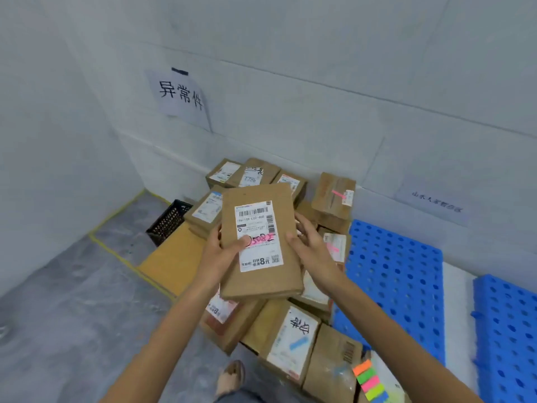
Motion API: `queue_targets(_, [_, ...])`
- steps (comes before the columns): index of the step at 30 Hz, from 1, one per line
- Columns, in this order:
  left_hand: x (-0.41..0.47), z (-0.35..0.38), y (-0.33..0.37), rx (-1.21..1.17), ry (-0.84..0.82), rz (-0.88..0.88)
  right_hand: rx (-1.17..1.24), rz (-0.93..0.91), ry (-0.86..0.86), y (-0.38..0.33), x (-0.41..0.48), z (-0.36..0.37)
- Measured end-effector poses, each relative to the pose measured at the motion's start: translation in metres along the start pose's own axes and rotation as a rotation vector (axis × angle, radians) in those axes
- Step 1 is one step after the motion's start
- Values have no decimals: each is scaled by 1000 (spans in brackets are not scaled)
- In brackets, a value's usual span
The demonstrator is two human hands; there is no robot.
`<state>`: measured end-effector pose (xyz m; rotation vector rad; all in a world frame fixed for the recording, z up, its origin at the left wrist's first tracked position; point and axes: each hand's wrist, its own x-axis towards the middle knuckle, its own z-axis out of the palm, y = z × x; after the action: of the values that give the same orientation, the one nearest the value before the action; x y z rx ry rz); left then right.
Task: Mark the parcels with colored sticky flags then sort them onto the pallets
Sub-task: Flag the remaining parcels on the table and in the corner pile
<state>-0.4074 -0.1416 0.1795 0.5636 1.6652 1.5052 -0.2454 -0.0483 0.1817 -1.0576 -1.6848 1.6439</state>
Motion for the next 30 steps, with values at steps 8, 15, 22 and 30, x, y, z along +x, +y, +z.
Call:
queue_targets(8, [85,-155,-51,34,388,-141,-438,-66,-331,14,114,170])
queue_targets(15, [143,-214,-112,135,289,-303,-664,-114,-416,34,169,215])
queue_targets(22, [143,-208,-68,395,-173,-658,-853,27,-517,84,182,213])
queue_targets(30, [255,-210,-16,958,-291,-213,-342,284,-11,70,221,203])
